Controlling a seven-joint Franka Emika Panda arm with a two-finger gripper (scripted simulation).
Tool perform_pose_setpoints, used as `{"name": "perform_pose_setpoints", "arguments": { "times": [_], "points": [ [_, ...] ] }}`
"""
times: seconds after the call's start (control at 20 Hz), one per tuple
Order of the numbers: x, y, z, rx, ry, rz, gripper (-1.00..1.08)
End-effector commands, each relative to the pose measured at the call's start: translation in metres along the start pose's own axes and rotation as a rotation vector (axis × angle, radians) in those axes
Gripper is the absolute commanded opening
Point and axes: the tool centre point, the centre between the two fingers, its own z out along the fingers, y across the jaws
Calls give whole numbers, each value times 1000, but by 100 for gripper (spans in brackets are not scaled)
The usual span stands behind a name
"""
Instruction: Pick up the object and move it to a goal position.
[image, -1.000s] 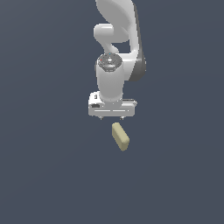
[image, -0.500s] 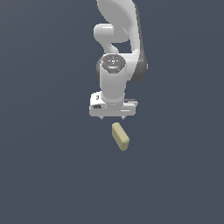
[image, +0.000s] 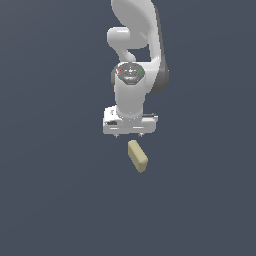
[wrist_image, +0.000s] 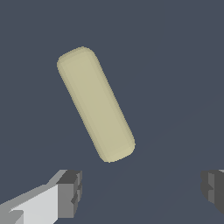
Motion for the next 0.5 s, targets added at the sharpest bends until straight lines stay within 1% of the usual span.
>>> {"name": "perform_pose_setpoints", "arguments": {
  "times": [0.0,0.2,0.45],
  "points": [
    [3,-2,1,-1,3,-29,100],
    [12,-8,2,-2,10,-99,100],
    [26,-17,5,-3,22,-223,100]
  ]
}}
